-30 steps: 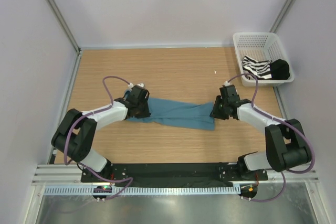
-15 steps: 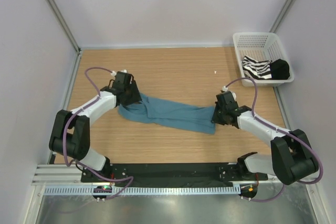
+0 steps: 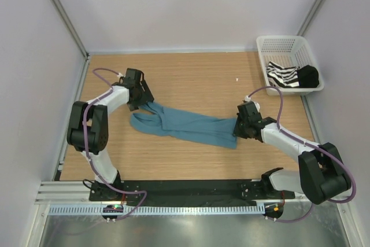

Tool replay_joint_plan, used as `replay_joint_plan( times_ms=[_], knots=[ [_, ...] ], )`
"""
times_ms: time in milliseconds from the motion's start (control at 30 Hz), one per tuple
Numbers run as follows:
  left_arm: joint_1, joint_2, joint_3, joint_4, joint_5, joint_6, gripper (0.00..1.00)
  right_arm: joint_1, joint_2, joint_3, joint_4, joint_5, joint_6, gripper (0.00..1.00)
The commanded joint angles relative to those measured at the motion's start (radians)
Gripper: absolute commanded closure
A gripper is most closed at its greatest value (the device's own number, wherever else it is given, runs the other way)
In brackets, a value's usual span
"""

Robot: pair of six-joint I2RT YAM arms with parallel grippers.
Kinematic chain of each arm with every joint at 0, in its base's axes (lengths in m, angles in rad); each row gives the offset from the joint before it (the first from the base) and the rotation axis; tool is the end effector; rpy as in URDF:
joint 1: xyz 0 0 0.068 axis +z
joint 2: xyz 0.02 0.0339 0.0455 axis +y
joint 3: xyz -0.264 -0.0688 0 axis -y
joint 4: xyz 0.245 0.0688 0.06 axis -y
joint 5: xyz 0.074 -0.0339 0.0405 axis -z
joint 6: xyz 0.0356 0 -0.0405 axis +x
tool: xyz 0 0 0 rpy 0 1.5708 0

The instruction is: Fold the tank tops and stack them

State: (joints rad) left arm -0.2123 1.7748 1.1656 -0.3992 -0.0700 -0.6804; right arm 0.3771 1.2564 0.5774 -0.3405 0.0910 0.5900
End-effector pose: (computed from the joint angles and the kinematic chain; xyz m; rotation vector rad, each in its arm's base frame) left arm 0.3594 -0.0749 0.1884 -0.6272 2.5177 -0.2416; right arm 0.2095 0.0795 0.1642 0.3098 2.5840 0.2373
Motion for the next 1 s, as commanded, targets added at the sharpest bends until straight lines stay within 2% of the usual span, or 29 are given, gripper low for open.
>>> replay_joint_plan(
  times_ms=[0, 167, 267, 433, 467, 500, 567, 800, 900, 967],
  knots=[
    [0.013, 0.023, 0.052, -0.052, -0.028, -0.024, 0.27, 0.005, -0.014, -0.001, 0.005, 0.023, 0.008, 0.87],
    [0.017, 0.060, 0.060, -0.050, -0.034, -0.030, 0.27, 0.005, -0.011, -0.007, 0.014, 0.016, 0.013, 0.86],
    [0.025, 0.087, 0.066, -0.021, -0.011, -0.036, 0.35, 0.003, -0.015, -0.010, 0.014, 0.015, 0.013, 0.87],
    [0.051, 0.138, 0.103, 0.013, 0.001, -0.048, 0.66, 0.025, -0.035, -0.028, 0.020, 0.019, 0.039, 0.88],
    [0.053, 0.147, 0.115, 0.016, 0.002, -0.048, 0.74, 0.032, -0.037, -0.039, 0.023, 0.019, 0.045, 0.88],
    [0.060, 0.159, 0.129, 0.020, 0.004, -0.050, 0.89, 0.042, -0.041, -0.043, 0.024, 0.016, 0.051, 0.88],
    [0.071, 0.198, 0.183, 0.023, 0.021, -0.056, 1.00, 0.084, -0.043, -0.053, 0.029, 0.006, 0.074, 0.91],
    [0.076, 0.325, 0.348, 0.117, 0.067, -0.076, 1.00, 0.204, -0.058, -0.042, -0.002, -0.014, 0.139, 0.91],
    [0.079, 0.397, 0.437, 0.137, 0.093, -0.079, 0.99, 0.275, -0.071, -0.034, -0.025, -0.043, 0.178, 0.86],
    [0.082, 0.431, 0.477, 0.149, 0.113, -0.080, 0.96, 0.346, -0.077, -0.034, -0.022, -0.068, 0.201, 0.79]
  ],
)
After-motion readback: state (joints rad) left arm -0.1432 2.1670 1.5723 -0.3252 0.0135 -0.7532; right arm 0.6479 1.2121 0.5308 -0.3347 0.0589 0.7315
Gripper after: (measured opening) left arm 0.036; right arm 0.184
